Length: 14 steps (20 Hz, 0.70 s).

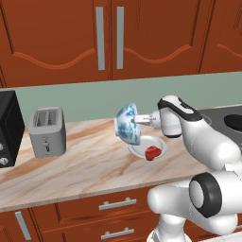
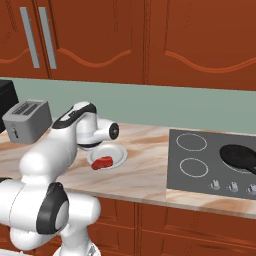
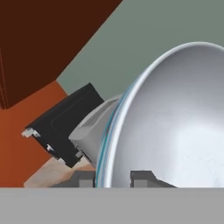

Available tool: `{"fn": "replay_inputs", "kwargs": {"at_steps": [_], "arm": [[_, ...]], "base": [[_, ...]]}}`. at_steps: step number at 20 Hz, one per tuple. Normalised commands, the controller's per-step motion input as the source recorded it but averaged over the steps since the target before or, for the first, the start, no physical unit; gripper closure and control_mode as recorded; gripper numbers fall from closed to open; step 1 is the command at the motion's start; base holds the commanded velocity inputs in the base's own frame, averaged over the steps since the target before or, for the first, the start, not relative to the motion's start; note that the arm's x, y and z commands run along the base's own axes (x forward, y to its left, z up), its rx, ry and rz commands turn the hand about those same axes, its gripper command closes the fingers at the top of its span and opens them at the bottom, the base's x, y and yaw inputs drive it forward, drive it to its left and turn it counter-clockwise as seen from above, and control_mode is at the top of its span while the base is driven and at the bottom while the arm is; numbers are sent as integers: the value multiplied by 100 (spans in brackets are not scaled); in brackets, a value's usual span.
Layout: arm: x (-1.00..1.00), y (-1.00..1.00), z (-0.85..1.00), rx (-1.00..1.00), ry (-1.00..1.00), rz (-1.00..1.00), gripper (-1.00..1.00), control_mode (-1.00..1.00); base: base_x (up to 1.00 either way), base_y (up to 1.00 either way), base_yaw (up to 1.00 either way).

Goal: Place the steak on the plate and place the lemon wedge on the same plate.

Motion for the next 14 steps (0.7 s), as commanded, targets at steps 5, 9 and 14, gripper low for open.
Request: {"fn": "replay_inputs", "kwargs": {"at_steps": [5,9,14], "arm": [[2,-15,1,6,0,0,100,-100],[-1,-6,2,7,0,0,100,-100],[-1,-1,5,8,0,0,100,-100]], "base": [[0,0,0],[0,0,0],[0,0,0]]}}
